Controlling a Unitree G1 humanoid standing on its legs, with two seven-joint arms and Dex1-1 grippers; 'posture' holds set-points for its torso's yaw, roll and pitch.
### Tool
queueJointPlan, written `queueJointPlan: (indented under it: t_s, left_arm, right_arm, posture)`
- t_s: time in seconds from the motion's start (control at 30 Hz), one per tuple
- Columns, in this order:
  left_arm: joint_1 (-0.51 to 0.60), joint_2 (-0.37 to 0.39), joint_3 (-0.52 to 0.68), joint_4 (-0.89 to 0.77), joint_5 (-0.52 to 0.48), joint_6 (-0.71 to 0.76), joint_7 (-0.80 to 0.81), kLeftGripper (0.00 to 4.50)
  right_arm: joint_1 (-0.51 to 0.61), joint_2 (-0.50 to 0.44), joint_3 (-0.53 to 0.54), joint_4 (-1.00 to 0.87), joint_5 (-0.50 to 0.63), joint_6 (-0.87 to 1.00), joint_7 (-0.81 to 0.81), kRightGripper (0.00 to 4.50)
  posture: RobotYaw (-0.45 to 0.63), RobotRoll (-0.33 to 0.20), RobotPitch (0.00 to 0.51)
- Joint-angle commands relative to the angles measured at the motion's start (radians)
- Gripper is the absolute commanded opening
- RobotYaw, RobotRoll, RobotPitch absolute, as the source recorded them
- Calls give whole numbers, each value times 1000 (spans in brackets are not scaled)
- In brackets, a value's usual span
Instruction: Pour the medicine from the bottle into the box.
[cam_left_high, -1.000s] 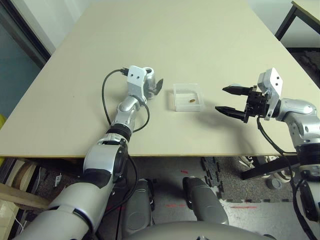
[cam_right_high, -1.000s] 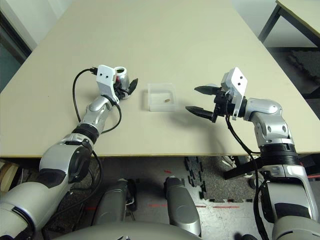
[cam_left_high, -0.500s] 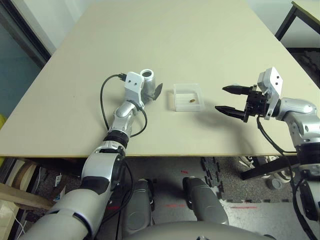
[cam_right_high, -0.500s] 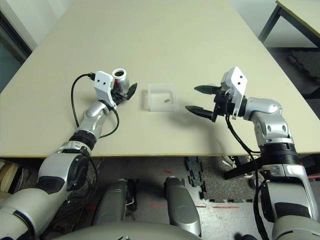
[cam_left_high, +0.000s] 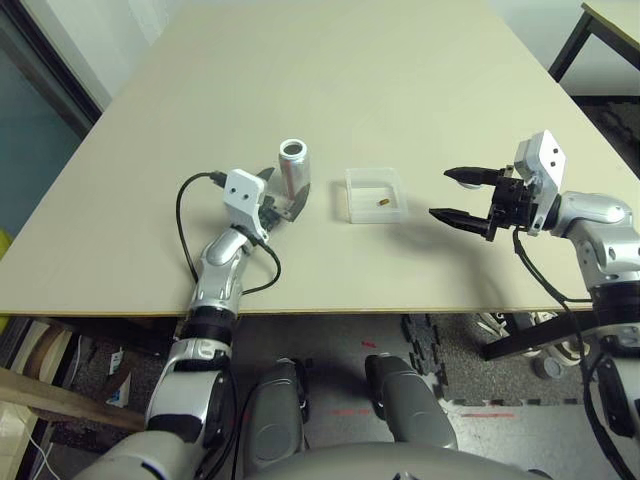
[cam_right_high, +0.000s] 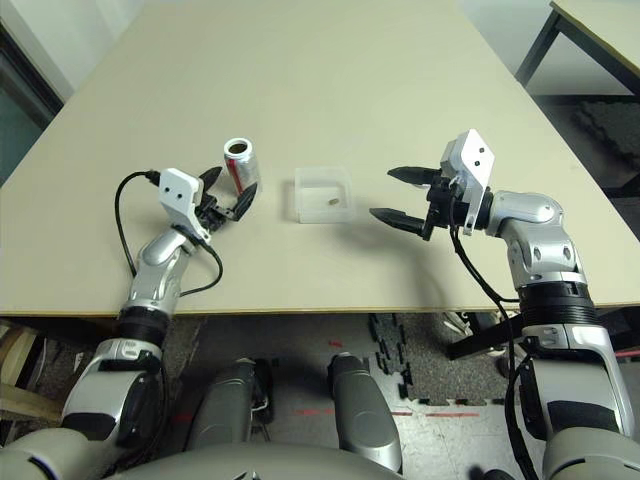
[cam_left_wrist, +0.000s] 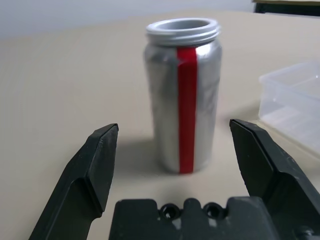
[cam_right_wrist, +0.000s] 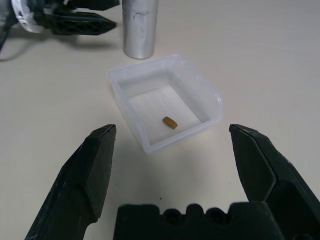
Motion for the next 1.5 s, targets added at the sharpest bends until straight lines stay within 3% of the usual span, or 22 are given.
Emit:
queueJointPlan:
  t_s: [0.03, 0.2, 0.33, 0.53, 0.83, 1.2, 1.5]
  left_arm:
    - [67, 31, 38, -143, -40, 110, 45, 4468]
    - [104, 92, 107, -244, -83, 199, 86, 4468]
    - [60, 173, 188, -183, -109, 231, 116, 4468]
    - [-94, 294, 261, 60, -106, 182, 136, 4468]
    - [-332, 430, 259, 494, -72, 73, 123, 4468]
    - [-453, 489, 241, 734, -57, -9, 125, 4468]
    - [-457, 513, 245, 780, -50, -18, 129, 4468]
  right_arm:
    - [10, 7, -9, 15, 2, -8, -11, 4500]
    - [16, 11, -34, 17, 20, 6, -40, 4500]
    - [25, 22, -90, 15, 56, 30, -101, 4500]
    - [54, 33, -181, 10, 88, 36, -212, 4500]
    - [76, 53, -321, 34, 105, 8, -423, 4500]
    - [78, 56, -402, 119, 63, -37, -675, 4500]
    - [47, 59, -372, 180, 25, -61, -705, 4500]
  posture:
    - [-200, 0, 106]
    - [-187, 0, 110]
    - [-168, 0, 116]
    - [-171, 0, 124]
    - [-202, 0, 138]
    - [-193, 0, 177]
    - [-179, 0, 206]
